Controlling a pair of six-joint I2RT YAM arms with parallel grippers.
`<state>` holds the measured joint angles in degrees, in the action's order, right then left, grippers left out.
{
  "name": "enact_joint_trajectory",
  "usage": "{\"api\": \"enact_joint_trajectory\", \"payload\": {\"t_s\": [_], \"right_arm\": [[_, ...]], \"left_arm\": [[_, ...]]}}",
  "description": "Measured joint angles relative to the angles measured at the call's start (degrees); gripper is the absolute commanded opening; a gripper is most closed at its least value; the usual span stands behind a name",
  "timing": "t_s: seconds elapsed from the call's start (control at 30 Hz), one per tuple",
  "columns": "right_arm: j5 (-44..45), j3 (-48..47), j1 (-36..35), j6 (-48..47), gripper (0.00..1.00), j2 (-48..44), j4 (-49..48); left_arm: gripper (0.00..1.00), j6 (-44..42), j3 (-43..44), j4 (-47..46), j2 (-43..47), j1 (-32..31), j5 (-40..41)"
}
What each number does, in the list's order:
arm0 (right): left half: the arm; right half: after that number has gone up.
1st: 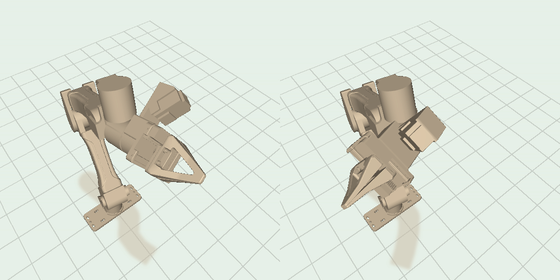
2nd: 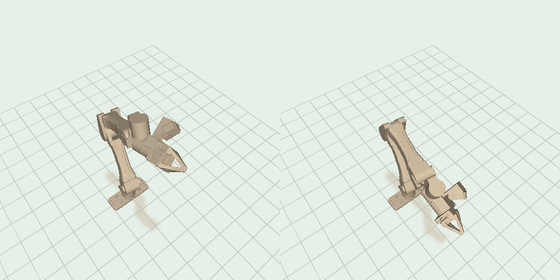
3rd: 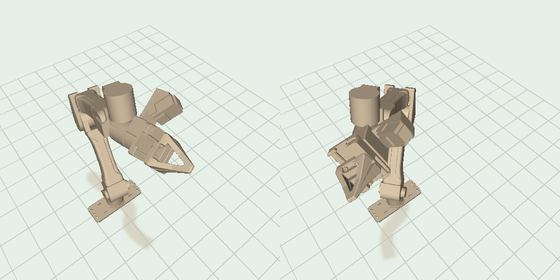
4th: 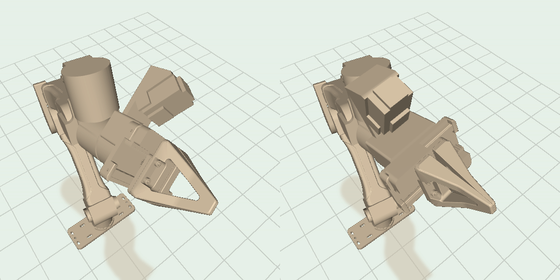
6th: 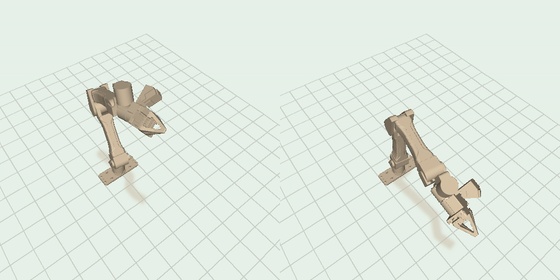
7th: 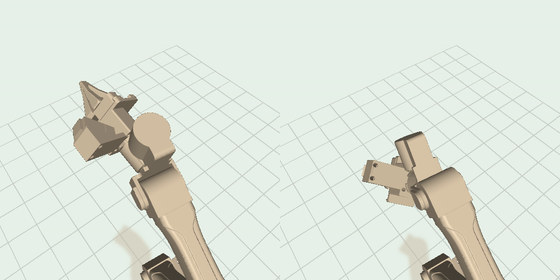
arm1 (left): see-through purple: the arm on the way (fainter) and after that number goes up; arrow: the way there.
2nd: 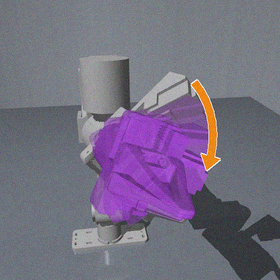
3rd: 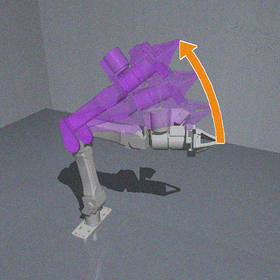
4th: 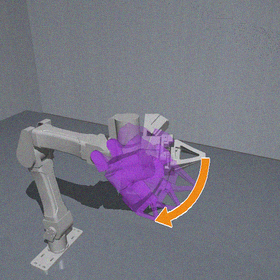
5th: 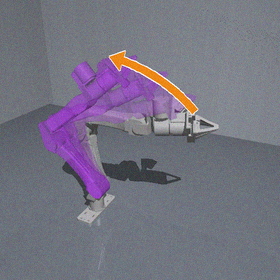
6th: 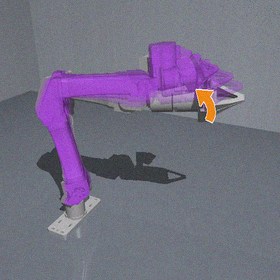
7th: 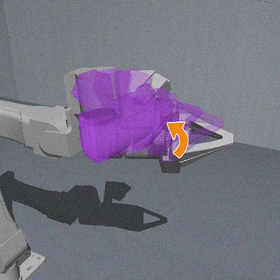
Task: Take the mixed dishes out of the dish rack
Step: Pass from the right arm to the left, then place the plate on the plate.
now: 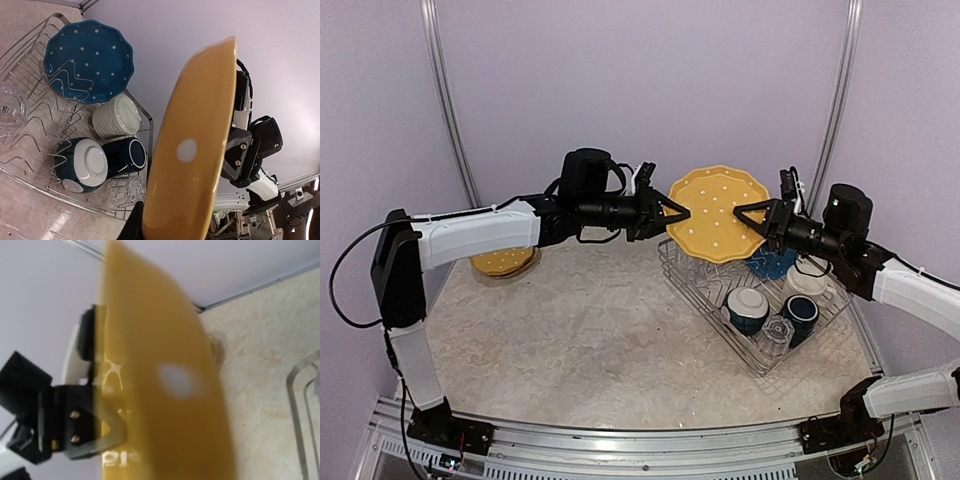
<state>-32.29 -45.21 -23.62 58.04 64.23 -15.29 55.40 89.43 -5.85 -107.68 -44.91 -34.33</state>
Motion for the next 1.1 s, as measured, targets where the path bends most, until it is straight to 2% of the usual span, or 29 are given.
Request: {"api": "enact_joint_trajectory", "payload": {"t_s": [0.07,0.13,0.37,0.5,0.67,0.73,0.9,1.1], "right_arm": [[0.0,0.0,-0.2,-1.4,0.86,0.0,-0.4],[0.0,-0.1,-0.3,-3.1,0.99,0.0,-0.6],[2.9,-2.0,-0.5,-9.6,1.00,0.0,3.4],[6.3,-4.3,-0.5,-14.6,1.00,-1.2,7.3],[10.6,-6.1,-0.5,-19.8,1.00,-3.3,13.5],[11.8,-6.9,-0.5,-21.4,1.00,-3.5,15.7],[13.5,-7.8,-0.2,-23.8,1.00,-3.8,19.0],[15.1,-7.8,0.0,-24.9,1.00,-5.6,21.2]], "left_arm": [[0.00,1.0,0.0,1.3,0.2,0.2,0.3],[0.00,1.6,-0.3,2.8,0.2,0.6,0.6],[0.00,1.7,-9.6,7.7,6.8,6.4,1.4],[0.00,0.2,-17.2,13.3,13.4,14.8,2.2],[0.00,-2.4,-23.4,22.4,22.2,28.9,4.6],[0.00,-2.9,-24.5,25.0,25.6,34.6,6.5],[0.00,-3.3,-24.9,29.9,31.0,43.5,12.7],[0.00,-2.5,-24.9,32.4,30.0,51.4,15.4]]}}
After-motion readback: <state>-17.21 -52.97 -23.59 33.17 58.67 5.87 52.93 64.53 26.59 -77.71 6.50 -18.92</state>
